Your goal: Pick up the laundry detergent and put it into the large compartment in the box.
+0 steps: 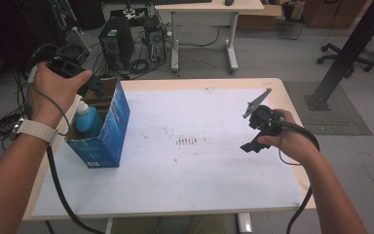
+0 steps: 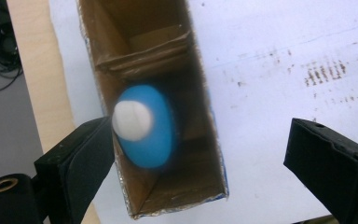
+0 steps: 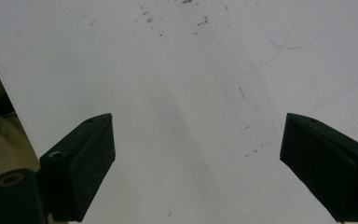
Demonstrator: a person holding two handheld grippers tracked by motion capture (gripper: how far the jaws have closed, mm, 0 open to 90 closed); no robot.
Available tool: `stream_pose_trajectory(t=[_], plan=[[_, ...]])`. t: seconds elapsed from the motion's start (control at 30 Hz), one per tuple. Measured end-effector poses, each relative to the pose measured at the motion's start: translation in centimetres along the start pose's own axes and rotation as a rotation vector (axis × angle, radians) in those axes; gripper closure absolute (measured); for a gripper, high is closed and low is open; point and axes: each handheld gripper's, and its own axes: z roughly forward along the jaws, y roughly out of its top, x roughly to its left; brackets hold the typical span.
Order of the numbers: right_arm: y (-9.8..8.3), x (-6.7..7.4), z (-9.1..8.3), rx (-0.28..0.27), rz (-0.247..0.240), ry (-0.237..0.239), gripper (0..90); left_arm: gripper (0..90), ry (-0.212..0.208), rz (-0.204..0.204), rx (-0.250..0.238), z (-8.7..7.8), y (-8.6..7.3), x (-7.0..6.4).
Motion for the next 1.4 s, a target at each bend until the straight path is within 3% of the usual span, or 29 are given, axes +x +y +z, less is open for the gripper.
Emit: stream_pose_trajectory(t=[0.27,0.43,0.73,1.1,1.4], plan=[[0.0,0.0,-0.1,-0.002,0.002,-0.002,10.2,8.6,-0.072,0.052,-0.065,-1.0,-0.1,-0.4],[0.0,0.0,-0.2,-0.001,0.001,-0.003,10.2,8.5,-0.095,0.113,-0.088,-1.2,-0.2,-0.8],[0.1,0.0,0.0,0.003,-0.002,-0.001,10.2,8.6,-0.110,0.248,-0.080,-1.2,-0.4,-3.4],[0.0,0.0,-0.2,0.003,-0.002,-0.003,10.2,8.5,-0.128,0.322,-0.076,-1.3,-0.4,-5.7],[-0.2,0.2,-0.1,0.000,0.001,0.000,10.2,8.7,-0.153,0.408,-0.065,-0.7,-0.5,-7.4]])
